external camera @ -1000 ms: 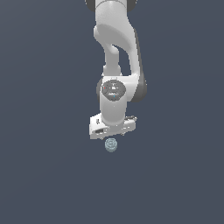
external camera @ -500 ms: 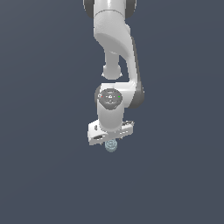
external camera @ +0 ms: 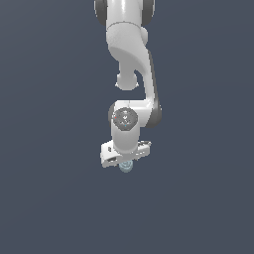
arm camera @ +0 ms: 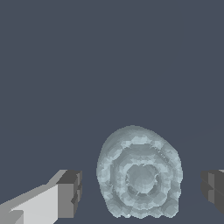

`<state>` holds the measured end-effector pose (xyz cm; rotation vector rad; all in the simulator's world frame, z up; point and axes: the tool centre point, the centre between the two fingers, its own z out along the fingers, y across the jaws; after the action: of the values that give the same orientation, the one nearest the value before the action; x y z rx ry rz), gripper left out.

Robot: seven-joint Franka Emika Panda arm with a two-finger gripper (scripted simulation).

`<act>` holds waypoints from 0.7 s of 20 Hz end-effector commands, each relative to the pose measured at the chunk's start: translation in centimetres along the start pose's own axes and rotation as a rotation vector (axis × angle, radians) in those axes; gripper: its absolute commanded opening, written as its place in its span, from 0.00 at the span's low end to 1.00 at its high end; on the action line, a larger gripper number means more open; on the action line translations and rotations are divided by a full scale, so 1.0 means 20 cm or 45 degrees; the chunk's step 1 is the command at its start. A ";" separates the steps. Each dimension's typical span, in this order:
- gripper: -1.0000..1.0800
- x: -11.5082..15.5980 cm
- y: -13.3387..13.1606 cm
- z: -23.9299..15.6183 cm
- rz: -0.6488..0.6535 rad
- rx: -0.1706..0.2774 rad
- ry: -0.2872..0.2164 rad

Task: Pick up the object and move it to a goal position.

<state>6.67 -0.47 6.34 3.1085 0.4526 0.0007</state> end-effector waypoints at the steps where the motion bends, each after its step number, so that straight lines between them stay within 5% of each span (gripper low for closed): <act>1: 0.96 0.00 0.00 0.07 -0.001 0.000 -0.001; 8: 0.96 0.00 0.00 0.12 -0.001 0.000 -0.001; 9: 0.00 0.00 0.00 0.12 -0.001 0.000 -0.001; 14: 0.00 0.00 0.00 0.12 -0.001 0.000 -0.001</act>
<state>6.75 -0.49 3.98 3.1086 0.4543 -0.0007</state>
